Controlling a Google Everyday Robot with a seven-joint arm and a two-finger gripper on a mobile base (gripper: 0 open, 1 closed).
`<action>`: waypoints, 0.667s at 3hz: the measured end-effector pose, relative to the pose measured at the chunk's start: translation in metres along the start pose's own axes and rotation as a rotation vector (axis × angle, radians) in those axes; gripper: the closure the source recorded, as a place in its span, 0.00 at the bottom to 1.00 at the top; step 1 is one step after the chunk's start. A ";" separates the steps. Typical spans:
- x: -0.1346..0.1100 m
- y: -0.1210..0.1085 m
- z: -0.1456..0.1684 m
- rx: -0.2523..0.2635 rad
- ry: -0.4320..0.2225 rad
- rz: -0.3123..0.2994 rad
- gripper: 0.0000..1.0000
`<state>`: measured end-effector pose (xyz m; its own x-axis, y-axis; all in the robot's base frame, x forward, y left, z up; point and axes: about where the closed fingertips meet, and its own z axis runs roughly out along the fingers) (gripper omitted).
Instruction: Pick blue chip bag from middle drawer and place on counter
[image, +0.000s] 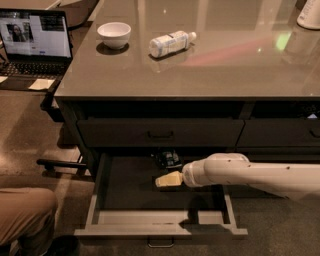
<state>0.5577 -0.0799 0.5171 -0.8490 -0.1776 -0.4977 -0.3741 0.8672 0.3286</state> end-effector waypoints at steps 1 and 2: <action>-0.012 0.007 0.070 -0.043 -0.031 -0.075 0.00; -0.012 0.007 0.070 -0.043 -0.031 -0.075 0.00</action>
Offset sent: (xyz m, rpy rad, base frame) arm 0.0623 0.0510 -0.0727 -0.0028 -0.0990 0.0894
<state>0.5913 -0.0393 0.4692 -0.8061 -0.2262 -0.5468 -0.4525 0.8311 0.3232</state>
